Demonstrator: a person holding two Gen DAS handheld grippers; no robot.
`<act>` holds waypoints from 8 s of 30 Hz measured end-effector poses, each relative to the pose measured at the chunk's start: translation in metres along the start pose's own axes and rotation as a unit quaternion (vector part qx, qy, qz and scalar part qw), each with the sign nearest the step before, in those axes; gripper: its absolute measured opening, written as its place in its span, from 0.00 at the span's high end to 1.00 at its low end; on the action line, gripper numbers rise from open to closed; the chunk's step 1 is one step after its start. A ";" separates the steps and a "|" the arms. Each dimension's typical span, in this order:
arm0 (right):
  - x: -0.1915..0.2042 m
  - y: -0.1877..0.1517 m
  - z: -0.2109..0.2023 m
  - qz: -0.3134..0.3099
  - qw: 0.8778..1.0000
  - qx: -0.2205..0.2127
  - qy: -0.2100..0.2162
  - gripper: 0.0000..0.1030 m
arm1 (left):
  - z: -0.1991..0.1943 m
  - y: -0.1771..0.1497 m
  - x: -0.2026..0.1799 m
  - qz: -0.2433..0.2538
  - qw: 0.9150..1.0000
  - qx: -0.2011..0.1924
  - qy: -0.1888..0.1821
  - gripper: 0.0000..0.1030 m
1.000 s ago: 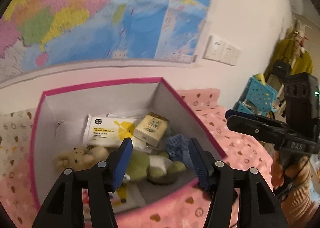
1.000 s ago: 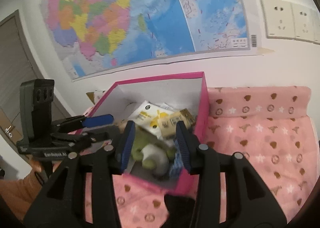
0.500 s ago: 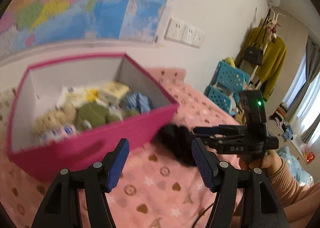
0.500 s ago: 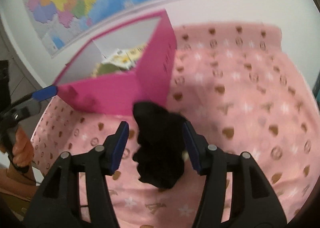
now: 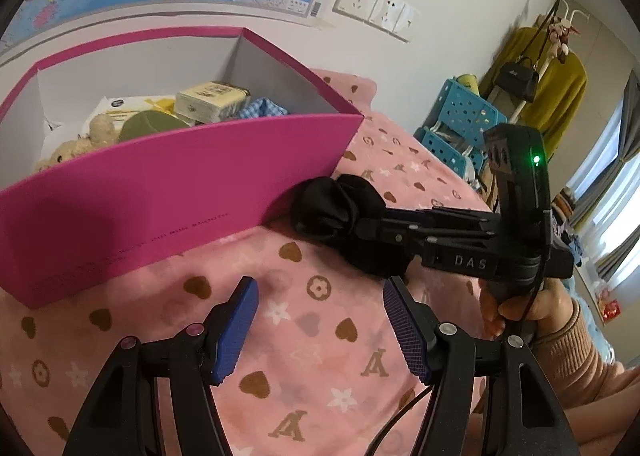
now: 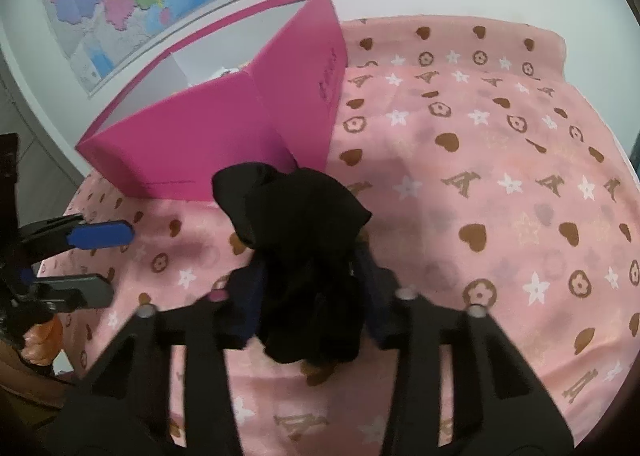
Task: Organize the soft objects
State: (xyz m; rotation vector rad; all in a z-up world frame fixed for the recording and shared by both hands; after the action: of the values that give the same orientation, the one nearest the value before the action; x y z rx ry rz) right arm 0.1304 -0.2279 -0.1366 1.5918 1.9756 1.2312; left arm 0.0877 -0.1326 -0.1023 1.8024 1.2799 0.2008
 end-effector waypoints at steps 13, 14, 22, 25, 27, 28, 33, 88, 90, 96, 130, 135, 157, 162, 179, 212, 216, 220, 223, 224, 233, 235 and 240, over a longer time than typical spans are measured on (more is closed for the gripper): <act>0.034 0.012 -0.038 0.057 0.989 -0.040 0.131 0.97 | 0.010 -0.007 -0.004 0.004 1.000 0.014 -0.013 0.36; 0.040 0.015 -0.044 0.059 0.986 -0.048 0.146 0.97 | 0.010 -0.007 -0.004 0.004 1.000 0.014 -0.015 0.36; 0.030 0.010 -0.035 0.051 0.994 -0.027 0.091 0.62 | 0.020 -0.015 -0.001 -0.001 1.000 0.029 -0.012 0.36; 0.026 -0.003 -0.025 0.041 0.996 -0.010 0.072 0.49 | 0.027 -0.014 0.002 0.005 1.000 0.030 0.001 0.42; 0.025 -0.009 -0.017 0.042 0.997 -0.003 0.072 0.49 | 0.033 -0.013 0.003 0.012 0.999 0.030 0.007 0.51; 0.023 -0.010 -0.014 0.044 0.997 0.000 0.069 0.49 | 0.036 -0.012 0.004 0.015 0.999 0.032 0.010 0.54; 0.013 -0.013 -0.001 0.062 0.996 0.001 0.070 0.54 | 0.047 -0.009 0.015 0.011 0.999 0.037 0.027 0.57; 0.033 -0.012 -0.013 0.044 0.991 -0.021 0.125 0.95 | 0.028 0.003 -0.004 0.011 1.000 0.008 -0.021 0.83; 0.034 -0.011 -0.016 0.046 0.991 -0.023 0.126 0.95 | 0.022 0.005 -0.008 0.017 1.000 0.001 -0.020 0.83; 0.043 -0.007 -0.026 0.041 0.989 -0.032 0.141 0.96 | 0.017 0.005 -0.008 0.017 1.000 -0.002 -0.025 0.83; 0.060 0.014 -0.038 0.041 0.986 -0.060 0.150 0.94 | 0.006 0.007 -0.016 0.020 0.999 -0.011 -0.031 0.83; 0.070 0.025 -0.052 0.027 0.984 -0.079 0.155 0.94 | -0.013 0.022 -0.020 0.027 0.998 -0.038 -0.031 0.83; 0.122 0.144 -0.079 -0.069 0.967 -0.181 0.166 0.94 | -0.058 0.129 -0.001 0.049 0.990 -0.135 0.015 0.83; 0.124 0.157 -0.067 -0.073 0.967 -0.183 0.160 0.94 | -0.051 0.140 0.011 0.037 0.990 -0.133 0.025 0.83; 0.111 0.168 -0.024 -0.061 0.975 -0.162 0.141 0.94 | -0.016 0.144 0.039 0.011 0.993 -0.112 0.044 0.83; 0.073 0.146 0.007 -0.025 0.986 -0.128 0.105 0.64 | -0.023 0.123 0.080 -0.012 0.983 -0.123 0.134 0.32; 0.089 0.129 -0.012 -0.047 0.983 -0.144 0.108 0.42 | -0.051 0.116 0.072 -0.003 0.978 -0.155 0.143 0.15; 0.106 0.105 -0.023 -0.084 0.981 -0.152 0.088 0.15 | -0.076 0.098 0.069 0.008 0.970 -0.177 0.168 0.00; 0.112 0.085 -0.028 -0.106 0.980 -0.154 0.065 0.08 | -0.086 0.082 0.072 0.015 0.961 -0.178 0.211 0.00; 0.113 0.077 -0.028 -0.106 0.981 -0.152 0.057 0.06 | -0.089 0.074 0.074 0.012 0.959 -0.176 0.223 0.00; 0.109 0.039 -0.024 -0.079 0.986 -0.143 0.021 0.04 | -0.095 0.036 0.085 -0.030 0.957 -0.155 0.244 0.00; 0.110 0.033 -0.022 -0.076 0.987 -0.138 0.019 0.04 | -0.093 0.031 0.085 -0.031 0.957 -0.149 0.247 0.00; 0.117 0.022 -0.024 -0.080 0.988 -0.132 0.019 0.04 | -0.094 0.023 0.085 -0.030 0.953 -0.146 0.264 0.00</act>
State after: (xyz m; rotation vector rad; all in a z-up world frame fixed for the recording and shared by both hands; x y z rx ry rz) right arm 0.0890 -0.1320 -0.0754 1.2672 1.8317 1.4000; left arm 0.0877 -0.0112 -0.0585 1.4980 1.5698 0.8408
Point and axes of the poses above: each gripper's, at about its wrist camera, not at the fingertips, and z roughly the way its jaws point, x to its left, y to its top, the point moved 8 cm from there along z, roughly the way its jaws point, and after that the axes turned 9 degrees about -x, right-handed, at the moved point
